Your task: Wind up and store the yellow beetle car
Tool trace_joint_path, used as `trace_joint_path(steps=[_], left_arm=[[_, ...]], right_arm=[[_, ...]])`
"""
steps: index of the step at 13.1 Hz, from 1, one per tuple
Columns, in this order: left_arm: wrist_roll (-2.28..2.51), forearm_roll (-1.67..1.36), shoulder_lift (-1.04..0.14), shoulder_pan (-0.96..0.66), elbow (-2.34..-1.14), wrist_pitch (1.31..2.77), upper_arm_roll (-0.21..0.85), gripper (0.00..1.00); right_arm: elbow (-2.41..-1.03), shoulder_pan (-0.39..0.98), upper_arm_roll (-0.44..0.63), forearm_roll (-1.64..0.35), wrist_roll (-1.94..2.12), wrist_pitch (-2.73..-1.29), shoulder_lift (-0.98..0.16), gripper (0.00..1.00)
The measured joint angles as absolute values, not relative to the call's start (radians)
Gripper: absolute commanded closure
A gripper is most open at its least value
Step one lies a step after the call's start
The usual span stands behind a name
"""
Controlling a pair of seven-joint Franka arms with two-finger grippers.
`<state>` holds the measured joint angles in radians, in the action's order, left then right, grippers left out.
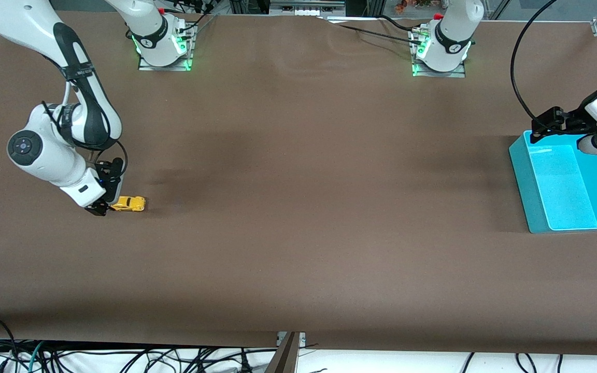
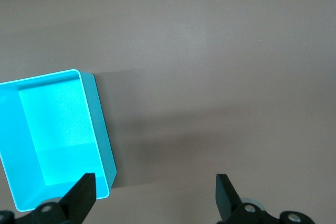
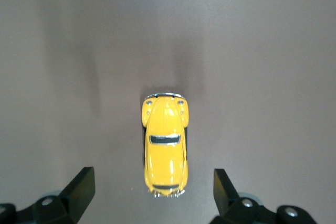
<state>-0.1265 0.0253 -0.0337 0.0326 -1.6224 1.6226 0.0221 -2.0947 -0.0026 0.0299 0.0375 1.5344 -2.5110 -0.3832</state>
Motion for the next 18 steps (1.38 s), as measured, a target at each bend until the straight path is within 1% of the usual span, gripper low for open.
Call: trace_joint_path(steps=[2,7,8,9,10,11,12,13,14,15,16,18], left_arm=[[-0.127,0.025,-0.034,0.033,-1.622,1.623,0.022,0.0],[-0.127,0.025,-0.034,0.033,-1.622,1.623,0.022,0.0],[-0.127,0.025,-0.034,0.033,-1.622,1.623,0.022,0.0],[-0.127,0.025,-0.034,0.033,-1.622,1.623,0.022,0.0],[-0.127,0.025,-0.034,0.033,-1.622,1.623,0.022,0.0],[-0.127,0.025,-0.034,0.033,-1.622,1.623,0.022,0.0],[-0.127,0.025,-0.034,0.033,-1.622,1.623,0.022,0.0],[-0.127,0.025,-0.034,0.033,-1.622,1.623,0.022,0.0],[-0.127,0.025,-0.034,0.033,-1.622,1.623,0.022,0.0],[-0.127,0.025,-0.034,0.033,-1.622,1.623,0.022,0.0],[-0.127,0.025,-0.034,0.033,-1.622,1.623,0.022,0.0],[-0.127,0.025,-0.034,0.033,-1.622,1.623,0.022,0.0]], right_arm=[[-2.135,-0.003,0.03,0.038,1.555,-2.587,-0.395,0.0],[-2.149,-0.005,0.03,0.038,1.585,-2.66,-0.437,0.0],[-2.15,-0.006,0.03,0.038,1.587,-2.663,-0.438,0.01],[-2.15,-0.007,0.03,0.038,1.588,-2.663,-0.438,0.05],[-2.15,-0.008,0.031,0.038,1.588,-2.663,-0.438,0.14],[-2.15,-0.009,0.031,0.038,1.589,-2.663,-0.438,0.31],[-2.151,-0.011,0.031,0.038,1.589,-2.663,-0.438,0.54],[-2.151,-0.012,0.032,0.038,1.589,-2.663,-0.438,0.65],[-2.151,-0.015,0.032,0.038,1.59,-2.663,-0.438,0.73],[-2.151,-0.017,0.033,0.038,1.591,-2.664,-0.437,0.85],[-2.151,-0.018,0.033,0.038,1.592,-2.665,-0.438,0.89],[-2.151,-0.018,0.033,0.038,1.592,-2.666,-0.434,0.89]])
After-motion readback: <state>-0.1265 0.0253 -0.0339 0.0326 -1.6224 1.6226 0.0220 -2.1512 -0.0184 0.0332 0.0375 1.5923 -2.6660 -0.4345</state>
